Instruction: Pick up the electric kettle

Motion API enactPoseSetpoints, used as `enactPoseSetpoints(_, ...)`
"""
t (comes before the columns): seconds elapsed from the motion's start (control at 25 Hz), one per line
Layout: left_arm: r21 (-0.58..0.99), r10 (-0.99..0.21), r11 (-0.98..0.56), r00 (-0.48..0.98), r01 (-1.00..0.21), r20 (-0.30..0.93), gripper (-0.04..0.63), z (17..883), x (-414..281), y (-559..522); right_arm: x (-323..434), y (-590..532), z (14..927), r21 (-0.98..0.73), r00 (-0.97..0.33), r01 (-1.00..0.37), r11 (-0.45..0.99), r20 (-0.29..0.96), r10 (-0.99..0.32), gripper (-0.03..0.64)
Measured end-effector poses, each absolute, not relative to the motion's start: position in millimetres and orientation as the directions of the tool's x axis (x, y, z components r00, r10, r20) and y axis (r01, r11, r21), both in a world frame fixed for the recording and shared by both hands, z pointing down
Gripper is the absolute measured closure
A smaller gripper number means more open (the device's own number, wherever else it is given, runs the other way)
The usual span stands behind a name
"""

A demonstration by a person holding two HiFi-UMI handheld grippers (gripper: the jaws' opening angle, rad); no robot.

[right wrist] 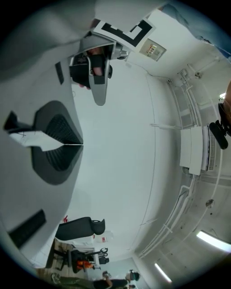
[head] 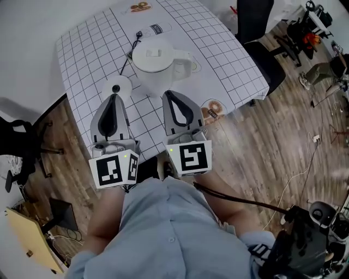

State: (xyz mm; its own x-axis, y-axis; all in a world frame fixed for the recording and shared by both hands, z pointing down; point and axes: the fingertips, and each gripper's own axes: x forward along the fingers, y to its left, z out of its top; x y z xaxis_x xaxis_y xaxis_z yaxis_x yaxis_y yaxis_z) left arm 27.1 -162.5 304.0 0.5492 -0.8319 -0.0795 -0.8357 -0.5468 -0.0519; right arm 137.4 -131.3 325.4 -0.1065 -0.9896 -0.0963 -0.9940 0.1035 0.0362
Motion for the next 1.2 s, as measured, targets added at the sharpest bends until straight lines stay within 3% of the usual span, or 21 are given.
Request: enactPoseSetpoints(1.2, -0.099, -0.821, -0.548, 0.557, -0.831, -0.128, 0.595, 279, 24, -141, 121, -117, 291, 0.045, -0.143, -0.989, 0.137, -0.148, -0.979, 0.617)
